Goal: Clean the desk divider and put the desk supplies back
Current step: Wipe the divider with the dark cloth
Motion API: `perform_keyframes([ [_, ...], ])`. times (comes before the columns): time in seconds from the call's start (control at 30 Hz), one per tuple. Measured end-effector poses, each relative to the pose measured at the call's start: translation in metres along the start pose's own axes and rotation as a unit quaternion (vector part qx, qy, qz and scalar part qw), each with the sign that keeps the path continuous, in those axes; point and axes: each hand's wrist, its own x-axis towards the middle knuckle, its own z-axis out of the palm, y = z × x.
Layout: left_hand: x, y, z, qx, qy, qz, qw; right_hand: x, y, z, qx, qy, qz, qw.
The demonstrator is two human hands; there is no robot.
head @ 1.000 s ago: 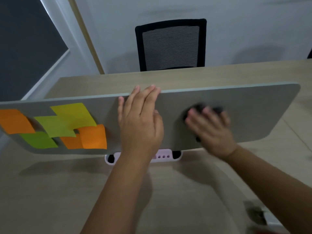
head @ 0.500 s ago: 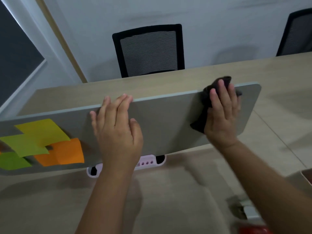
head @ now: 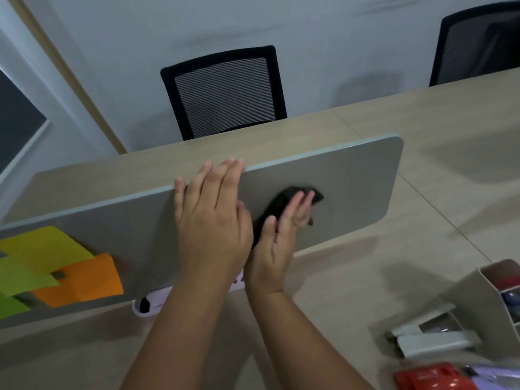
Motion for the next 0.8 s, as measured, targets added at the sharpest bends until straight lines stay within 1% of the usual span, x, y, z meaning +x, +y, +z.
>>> perform_keyframes([
  [0.03,0.001,-0.001,0.000,-0.004,0.000,0.000,1.000,0.009,-0.003,0.000,-0.030,-0.022,-0.056,0.998],
  [0.1,0.000,-0.002,0.000,-0.014,-0.003,-0.002,1.000,0.035,-0.003,-0.008,-0.087,-0.024,-0.109,0.990],
  [0.17,0.000,-0.002,-0.001,-0.024,-0.003,-0.001,1.000,0.063,-0.002,-0.022,-0.108,0.005,-0.136,0.985],
  [0.23,-0.001,-0.003,-0.001,-0.028,-0.004,-0.002,1.000,0.088,-0.001,-0.039,-0.076,0.063,-0.141,0.985],
  [0.3,-0.001,-0.003,-0.001,-0.030,-0.003,-0.008,1.000,0.114,0.013,-0.054,-0.080,0.142,-0.105,0.981],
  [0.33,-0.001,-0.003,-0.001,-0.030,-0.002,-0.012,0.999,0.126,0.030,-0.063,-0.085,0.183,-0.066,0.977],
  [0.4,-0.001,-0.001,-0.001,-0.033,0.001,-0.015,0.999,0.139,0.061,-0.078,-0.054,0.256,0.062,0.963],
  [0.43,-0.001,0.000,-0.001,-0.035,0.005,-0.016,0.999,0.136,0.076,-0.086,-0.041,0.285,0.132,0.948],
  [0.47,-0.001,0.000,0.000,-0.037,0.010,-0.016,0.999,0.127,0.088,-0.093,-0.024,0.296,0.211,0.931],
  [0.5,-0.002,0.001,0.001,-0.038,0.015,-0.017,0.999,0.116,0.100,-0.096,0.004,0.283,0.281,0.917],
  [0.53,-0.003,0.001,0.002,-0.040,0.020,-0.020,0.999,0.106,0.108,-0.097,0.036,0.258,0.334,0.906],
  [0.57,-0.002,0.002,0.003,-0.042,0.026,-0.022,0.999,0.100,0.121,-0.093,0.090,0.248,0.352,0.898],
  [0.6,-0.002,0.002,0.004,-0.043,0.029,-0.024,0.998,0.100,0.129,-0.087,0.135,0.263,0.356,0.886],
  [0.63,-0.002,0.002,0.004,-0.042,0.030,-0.025,0.998,0.108,0.134,-0.082,0.146,0.316,0.363,0.864],
  [0.67,-0.001,0.002,0.005,-0.041,0.030,-0.026,0.998,0.120,0.122,-0.081,0.123,0.360,0.364,0.850],
  [0.7,-0.002,0.002,0.006,-0.041,0.030,-0.027,0.998,0.132,0.094,-0.078,0.107,0.387,0.359,0.842],
  [0.73,-0.002,0.001,0.006,-0.042,0.031,-0.028,0.998,0.142,0.066,-0.072,0.123,0.405,0.340,0.840],
  [0.77,-0.002,0.001,0.006,-0.045,0.032,-0.029,0.998,0.153,0.041,-0.069,0.149,0.410,0.303,0.847],
  [0.8,-0.002,0.001,0.006,-0.047,0.033,-0.028,0.998,0.162,0.020,-0.065,0.167,0.399,0.259,0.864],
])
